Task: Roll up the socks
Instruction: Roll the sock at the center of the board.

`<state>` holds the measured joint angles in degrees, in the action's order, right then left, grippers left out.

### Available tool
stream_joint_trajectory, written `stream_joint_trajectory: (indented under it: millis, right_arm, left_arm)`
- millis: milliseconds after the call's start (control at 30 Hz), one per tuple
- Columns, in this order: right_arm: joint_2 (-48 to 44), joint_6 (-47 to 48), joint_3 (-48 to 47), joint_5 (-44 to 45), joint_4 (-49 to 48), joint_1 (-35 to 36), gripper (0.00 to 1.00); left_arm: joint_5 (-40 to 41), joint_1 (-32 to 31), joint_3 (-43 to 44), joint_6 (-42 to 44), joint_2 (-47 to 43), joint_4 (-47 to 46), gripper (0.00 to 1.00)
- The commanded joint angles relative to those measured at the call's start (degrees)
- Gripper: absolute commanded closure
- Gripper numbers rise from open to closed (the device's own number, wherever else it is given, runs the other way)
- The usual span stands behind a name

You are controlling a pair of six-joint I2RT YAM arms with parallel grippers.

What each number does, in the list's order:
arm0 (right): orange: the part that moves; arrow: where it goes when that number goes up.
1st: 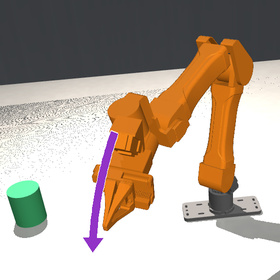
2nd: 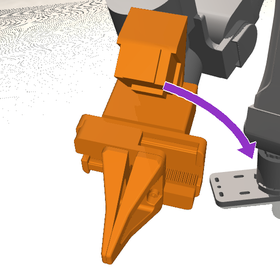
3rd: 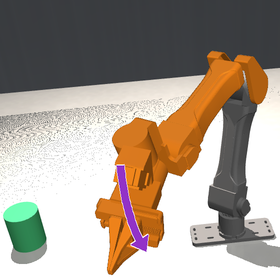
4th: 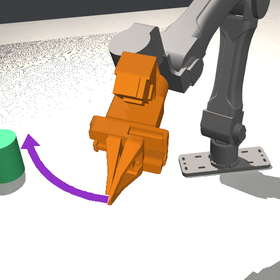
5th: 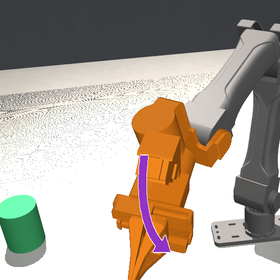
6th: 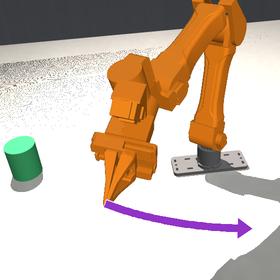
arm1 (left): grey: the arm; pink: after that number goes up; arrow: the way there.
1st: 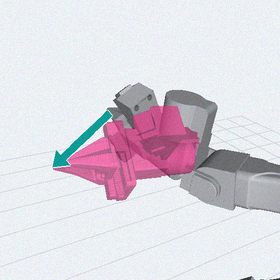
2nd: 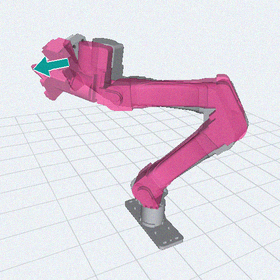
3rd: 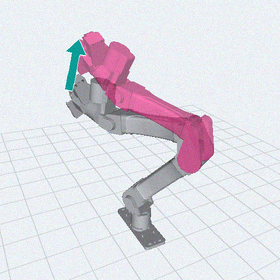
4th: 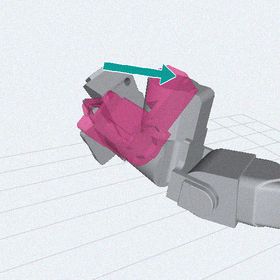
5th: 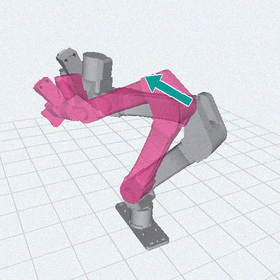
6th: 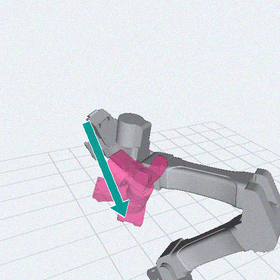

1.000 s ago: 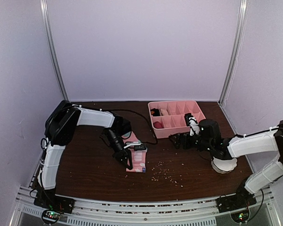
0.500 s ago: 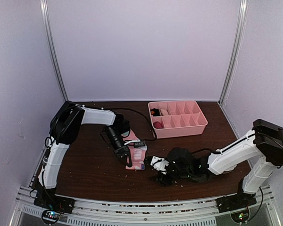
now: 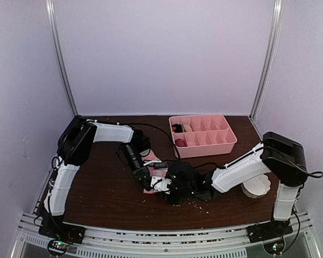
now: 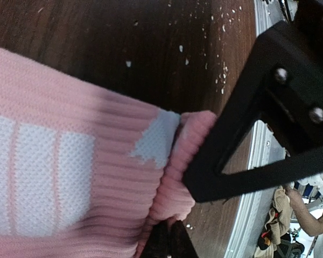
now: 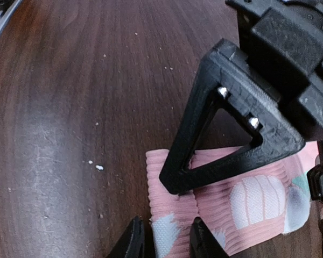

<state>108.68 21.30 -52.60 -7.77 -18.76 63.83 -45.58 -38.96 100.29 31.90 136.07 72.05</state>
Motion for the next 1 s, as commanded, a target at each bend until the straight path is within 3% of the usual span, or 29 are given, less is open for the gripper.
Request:
stream_joint_trajectory:
  millis: [0,133,267,333,433,600,633,667,700,967]
  right_arm:
    - [2.0,-0.7,-1.3,-3.2,3.1,-1.6,0.80]
    - [3.9,-3.7,-2.2,-6.2,5.0,-3.3,0.89]
    - [4.8,-7.8,-3.2,-12.8,7.6,-5.3,1.00]
    - [5.1,-10.1,-3.7,-15.6,9.2,-6.4,1.00]
    - [5.9,-14.7,-4.7,-21.8,12.0,-8.8,1.00]
    - [8.7,-25.4,-5.8,-29.4,13.3,-12.5,1.00]
    - [9.1,-27.0,-6.0,-30.4,13.4,-12.9,1.00]
    - [9.5,-28.4,-6.1,-31.2,13.6,-13.3,1.00]
    - [9.9,-29.8,-6.3,-32.0,13.7,-13.8,1.00]
    - [13.1,-41.8,-8.0,-39.1,14.0,-18.4,1.00]
  left_arm:
    - [8.1,0.0,-1.0,2.8,2.2,-3.7,0.90]
    - [6.3,0.3,-2.9,5.1,-0.7,-4.6,0.82]
    - [7.5,0.7,-8.6,5.0,-7.8,-11.9,0.80]
    - [9.3,1.1,-12.6,3.8,-12.7,-18.0,0.73]
    - [11.3,1.2,-17.4,4.5,-19.6,-24.4,0.55]
    - [15.0,0.4,-22.8,8.4,-25.3,-30.3,0.49]
    - [16.8,0.0,-23.4,8.3,-25.7,-31.4,0.39]
    - [18.2,-0.5,-24.1,8.6,-26.5,-32.3,0.15]
    - [19.0,-0.9,-24.7,9.3,-26.9,-32.7,0.04]
    - [25.6,-5.6,-28.4,10.1,-29.0,-37.9,0.02]
